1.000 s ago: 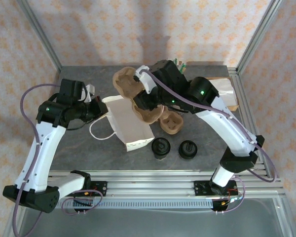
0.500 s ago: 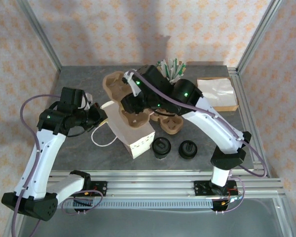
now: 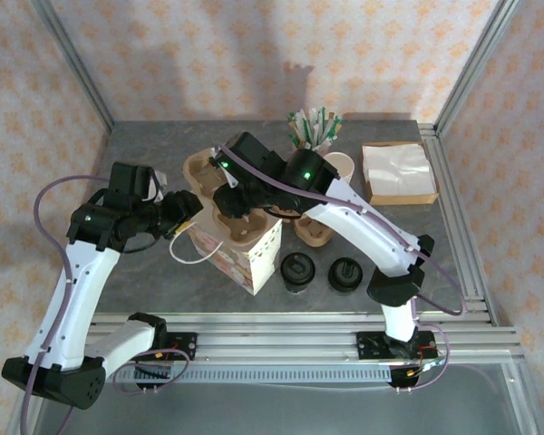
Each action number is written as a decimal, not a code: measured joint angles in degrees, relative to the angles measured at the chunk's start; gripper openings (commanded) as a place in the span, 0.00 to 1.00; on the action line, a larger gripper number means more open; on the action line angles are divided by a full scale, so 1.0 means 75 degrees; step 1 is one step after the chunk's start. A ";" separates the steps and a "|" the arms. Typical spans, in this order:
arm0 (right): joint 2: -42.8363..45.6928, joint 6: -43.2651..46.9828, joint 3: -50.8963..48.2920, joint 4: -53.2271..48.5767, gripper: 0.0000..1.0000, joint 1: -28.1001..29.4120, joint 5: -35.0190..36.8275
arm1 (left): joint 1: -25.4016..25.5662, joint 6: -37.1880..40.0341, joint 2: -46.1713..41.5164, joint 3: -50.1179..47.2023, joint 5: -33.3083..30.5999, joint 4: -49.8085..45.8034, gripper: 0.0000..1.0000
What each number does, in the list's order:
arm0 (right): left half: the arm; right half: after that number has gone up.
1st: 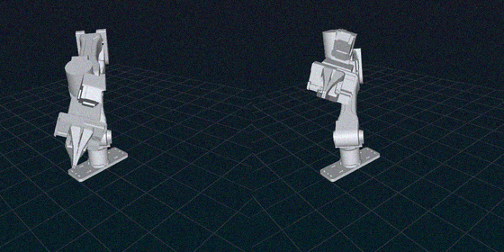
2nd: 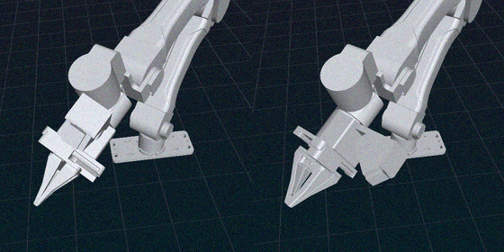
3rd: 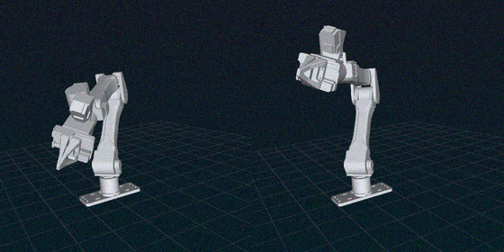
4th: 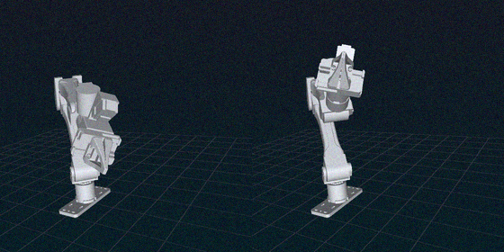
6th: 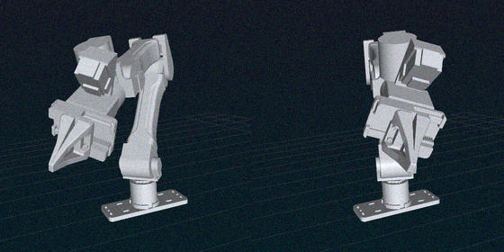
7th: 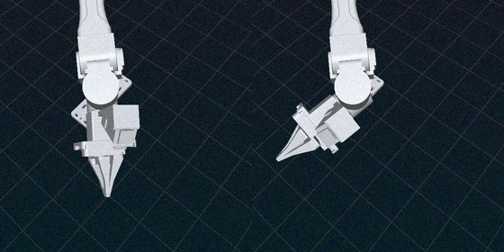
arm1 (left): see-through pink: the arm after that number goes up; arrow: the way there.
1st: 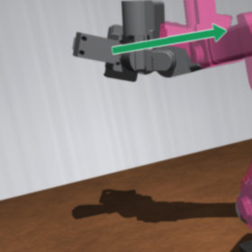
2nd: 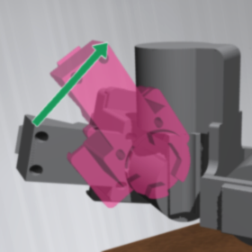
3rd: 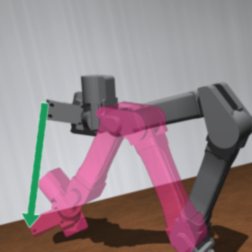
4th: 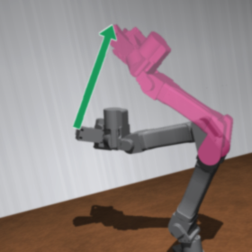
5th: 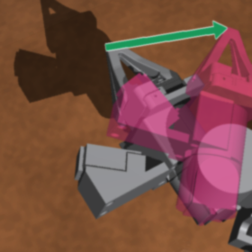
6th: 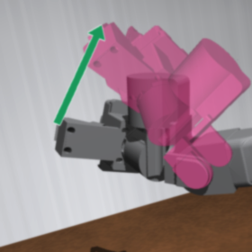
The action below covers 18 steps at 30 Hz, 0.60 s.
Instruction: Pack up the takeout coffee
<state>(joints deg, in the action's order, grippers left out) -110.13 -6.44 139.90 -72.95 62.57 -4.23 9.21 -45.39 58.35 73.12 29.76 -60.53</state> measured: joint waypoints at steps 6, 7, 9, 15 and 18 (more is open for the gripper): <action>-0.0152 0.0096 0.0221 -0.0114 0.34 0.0003 -0.0009 | 0.0000 0.0143 -0.0219 0.0017 -0.0437 -0.0017 0.62; -0.0207 0.0154 0.0297 -0.0137 0.34 0.0003 -0.0032 | 0.0000 0.0204 -0.0256 0.0044 -0.0539 -0.0035 0.63; -0.0294 0.0291 0.0385 -0.0189 0.34 0.0003 -0.0082 | 0.0000 0.0321 -0.0341 0.0122 -0.0807 -0.0099 0.63; -0.0635 0.0898 0.0679 -0.0638 0.34 0.0003 -0.0323 | -0.0003 0.0810 -0.0708 0.0449 -0.1676 -0.0321 0.65; -0.0804 0.1233 0.0877 -0.0895 0.34 0.0003 -0.0417 | -0.0052 0.1064 -0.0854 0.0659 -0.2171 -0.0420 0.66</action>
<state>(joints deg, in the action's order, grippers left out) -116.16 2.81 146.47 -79.66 62.59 -7.35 8.82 -37.41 51.94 78.06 13.47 -63.68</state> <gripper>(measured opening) 0.342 0.648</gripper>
